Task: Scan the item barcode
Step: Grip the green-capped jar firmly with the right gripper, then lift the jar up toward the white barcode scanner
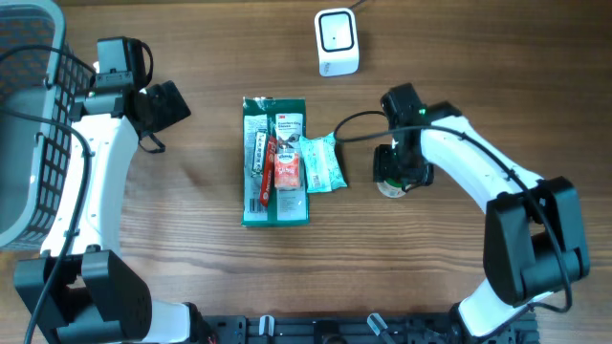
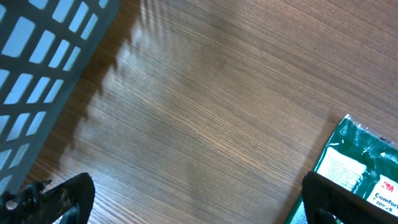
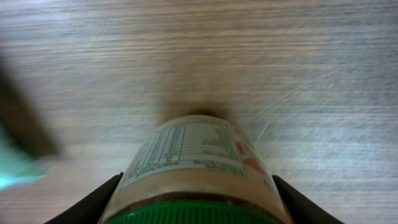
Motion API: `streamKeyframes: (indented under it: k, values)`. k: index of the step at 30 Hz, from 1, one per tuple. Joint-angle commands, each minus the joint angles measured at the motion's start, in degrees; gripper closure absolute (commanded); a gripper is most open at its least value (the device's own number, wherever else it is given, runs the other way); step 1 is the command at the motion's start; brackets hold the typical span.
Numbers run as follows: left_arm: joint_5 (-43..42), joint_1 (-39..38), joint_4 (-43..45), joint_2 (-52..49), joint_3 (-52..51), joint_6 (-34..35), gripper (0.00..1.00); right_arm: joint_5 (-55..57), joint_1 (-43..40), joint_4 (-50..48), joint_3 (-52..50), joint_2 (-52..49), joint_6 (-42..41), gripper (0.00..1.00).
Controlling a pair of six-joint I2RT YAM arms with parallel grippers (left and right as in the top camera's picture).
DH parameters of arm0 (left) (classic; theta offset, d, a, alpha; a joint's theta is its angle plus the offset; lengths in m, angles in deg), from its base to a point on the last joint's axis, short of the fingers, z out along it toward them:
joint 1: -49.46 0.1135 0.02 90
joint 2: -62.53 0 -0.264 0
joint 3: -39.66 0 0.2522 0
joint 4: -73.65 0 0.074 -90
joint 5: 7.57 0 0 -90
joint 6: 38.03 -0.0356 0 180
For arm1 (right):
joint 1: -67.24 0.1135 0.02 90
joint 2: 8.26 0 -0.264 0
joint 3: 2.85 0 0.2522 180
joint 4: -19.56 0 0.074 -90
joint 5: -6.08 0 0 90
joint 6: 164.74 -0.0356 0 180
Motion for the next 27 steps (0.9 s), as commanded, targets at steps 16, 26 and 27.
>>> streamKeyframes:
  k: [16,26,27]
  values:
    - [0.5,0.4,0.0,0.4,0.6,-0.9,0.0,-60.4,-0.2,6.1,8.2,2.5,-21.6,0.82]
    - [0.5,0.4,0.0,0.4,0.6,-0.9,0.0,-22.2,-0.4,-4.3,8.2,2.5,-3.1,0.88]
    - [0.5,0.4,0.0,0.4,0.6,-0.9,0.0,-23.3,-1.1,-5.9,8.6,2.5,2.4,0.87]
